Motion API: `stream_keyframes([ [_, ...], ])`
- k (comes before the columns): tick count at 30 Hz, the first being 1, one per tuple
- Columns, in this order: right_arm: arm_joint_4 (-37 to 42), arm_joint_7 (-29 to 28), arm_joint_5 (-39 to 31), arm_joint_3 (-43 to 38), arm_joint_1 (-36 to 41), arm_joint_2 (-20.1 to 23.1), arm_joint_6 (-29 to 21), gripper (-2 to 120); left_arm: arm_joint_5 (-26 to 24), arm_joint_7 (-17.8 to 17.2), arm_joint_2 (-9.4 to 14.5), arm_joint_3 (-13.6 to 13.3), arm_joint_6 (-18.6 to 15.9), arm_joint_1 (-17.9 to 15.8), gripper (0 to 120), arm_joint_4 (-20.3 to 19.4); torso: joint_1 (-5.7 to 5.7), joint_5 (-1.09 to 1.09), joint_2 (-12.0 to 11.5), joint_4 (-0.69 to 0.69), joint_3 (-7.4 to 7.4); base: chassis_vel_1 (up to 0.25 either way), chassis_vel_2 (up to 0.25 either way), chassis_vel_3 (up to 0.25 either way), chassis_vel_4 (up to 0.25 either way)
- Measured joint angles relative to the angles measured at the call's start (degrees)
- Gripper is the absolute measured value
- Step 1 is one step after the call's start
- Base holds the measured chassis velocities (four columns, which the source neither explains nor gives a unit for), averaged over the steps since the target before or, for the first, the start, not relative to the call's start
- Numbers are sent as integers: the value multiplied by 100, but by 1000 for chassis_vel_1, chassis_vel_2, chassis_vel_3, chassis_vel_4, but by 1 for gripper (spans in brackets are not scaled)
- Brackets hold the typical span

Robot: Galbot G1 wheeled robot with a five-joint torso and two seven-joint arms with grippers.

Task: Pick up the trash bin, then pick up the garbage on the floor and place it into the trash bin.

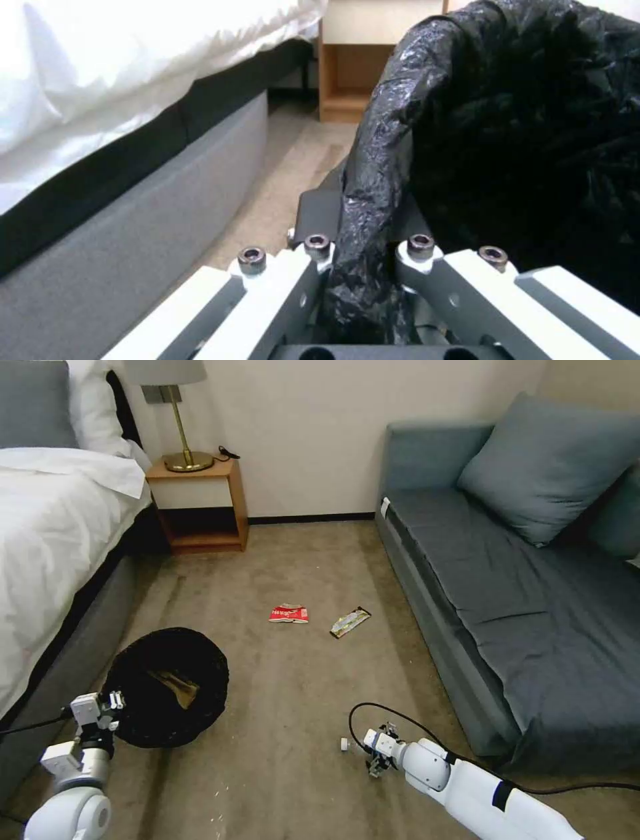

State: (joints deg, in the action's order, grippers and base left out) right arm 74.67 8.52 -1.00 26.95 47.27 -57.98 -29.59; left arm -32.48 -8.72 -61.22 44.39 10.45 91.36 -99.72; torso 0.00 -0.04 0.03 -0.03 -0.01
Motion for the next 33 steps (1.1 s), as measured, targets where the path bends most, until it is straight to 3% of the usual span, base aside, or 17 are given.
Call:
stream_keyframes([
  [5, 0, -6, -44, -35, -26, -7, 13, 99, -2, 0, 3, 23, 9, 22, 5, -11, 0, 11, -2, 5, 1, 0, 0, 0, 0],
  [8, 61, 2, -115, -45, -55, 3, 16, 91, -7, 0, 6, 25, 14, 19, 5, -11, 1, 17, -3, 9, 3, 0, 0, 0, 0],
  [10, 170, 45, -189, -35, -72, 45, 3, 81, -14, -1, 7, 26, 22, 9, 5, 2, 1, 7, -3, 9, 3, 0, 0, 0, 0],
  [24, 157, 269, -249, -62, -15, 45, -23, 35, -74, 63, 51, 36, 112, 4, 5, 137, 1, 4, -3, 4, 1, 0, 0, 0, 0],
  [33, 329, 248, -459, -313, 58, 23, 40, 26, -103, 78, 80, 34, 119, -10, 5, 136, 1, 4, -4, 1, 2, 0, 0, 0, 0],
])
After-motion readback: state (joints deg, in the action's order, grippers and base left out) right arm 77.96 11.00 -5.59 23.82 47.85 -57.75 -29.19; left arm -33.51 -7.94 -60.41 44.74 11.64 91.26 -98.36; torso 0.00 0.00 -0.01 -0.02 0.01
